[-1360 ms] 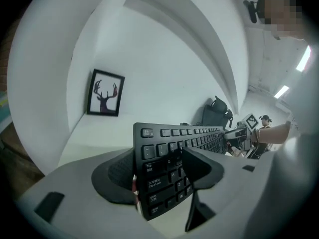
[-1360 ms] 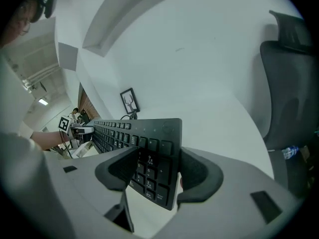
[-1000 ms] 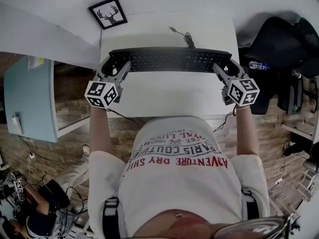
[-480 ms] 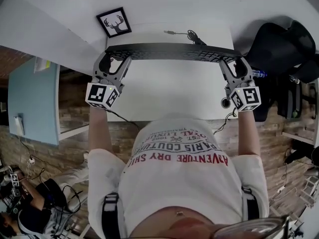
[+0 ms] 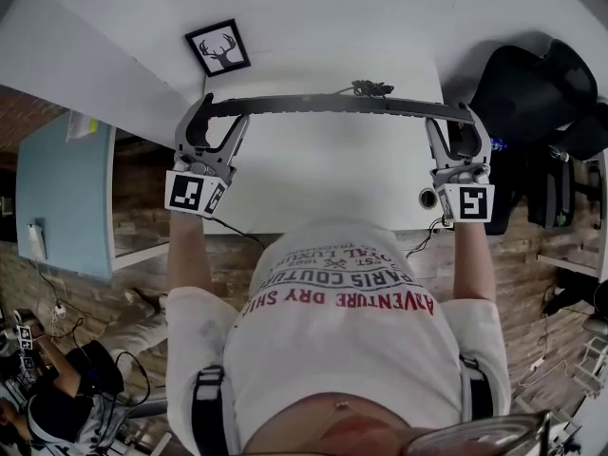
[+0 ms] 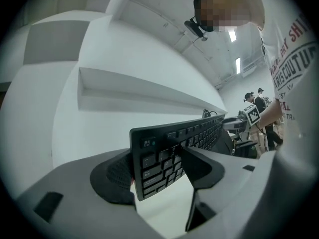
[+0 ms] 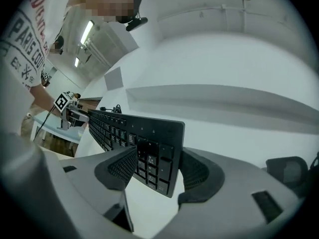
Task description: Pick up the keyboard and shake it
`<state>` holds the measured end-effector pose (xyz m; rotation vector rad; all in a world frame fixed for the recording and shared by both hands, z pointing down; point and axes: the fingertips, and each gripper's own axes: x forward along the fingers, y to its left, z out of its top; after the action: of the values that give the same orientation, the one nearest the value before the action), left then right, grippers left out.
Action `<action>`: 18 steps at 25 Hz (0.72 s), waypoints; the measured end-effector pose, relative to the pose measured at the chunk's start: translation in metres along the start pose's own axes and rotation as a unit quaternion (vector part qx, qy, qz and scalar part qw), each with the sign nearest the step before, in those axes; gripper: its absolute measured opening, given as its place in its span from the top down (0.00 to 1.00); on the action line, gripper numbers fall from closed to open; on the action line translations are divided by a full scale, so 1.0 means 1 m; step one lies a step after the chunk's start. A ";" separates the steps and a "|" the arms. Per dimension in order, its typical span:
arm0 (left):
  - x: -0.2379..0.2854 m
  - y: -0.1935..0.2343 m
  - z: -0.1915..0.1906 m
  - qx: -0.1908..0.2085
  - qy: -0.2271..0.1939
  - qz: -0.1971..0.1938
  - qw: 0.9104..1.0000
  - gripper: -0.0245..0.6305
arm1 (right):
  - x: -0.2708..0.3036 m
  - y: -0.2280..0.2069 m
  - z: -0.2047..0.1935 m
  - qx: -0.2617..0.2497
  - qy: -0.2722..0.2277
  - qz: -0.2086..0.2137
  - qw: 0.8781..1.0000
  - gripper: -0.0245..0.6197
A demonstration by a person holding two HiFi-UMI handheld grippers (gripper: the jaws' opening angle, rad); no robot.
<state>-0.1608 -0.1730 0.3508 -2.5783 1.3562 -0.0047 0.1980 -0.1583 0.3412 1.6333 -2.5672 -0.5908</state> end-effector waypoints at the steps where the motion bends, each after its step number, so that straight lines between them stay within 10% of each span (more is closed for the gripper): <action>1: -0.001 -0.001 0.001 0.003 -0.001 0.000 1.000 0.52 | -0.001 0.000 0.003 -0.011 -0.005 -0.004 1.000 0.54; 11: -0.009 -0.012 0.011 0.035 -0.012 0.005 0.999 0.52 | -0.012 0.000 0.005 -0.038 -0.010 -0.022 0.999 0.54; 18: -0.003 -0.021 0.013 0.043 0.014 0.017 0.999 0.52 | -0.008 -0.008 -0.026 0.062 0.060 0.005 0.996 0.54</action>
<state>-0.1443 -0.1564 0.3427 -2.4930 1.3772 -0.0911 0.2143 -0.1622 0.3641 1.6360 -2.5700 -0.3273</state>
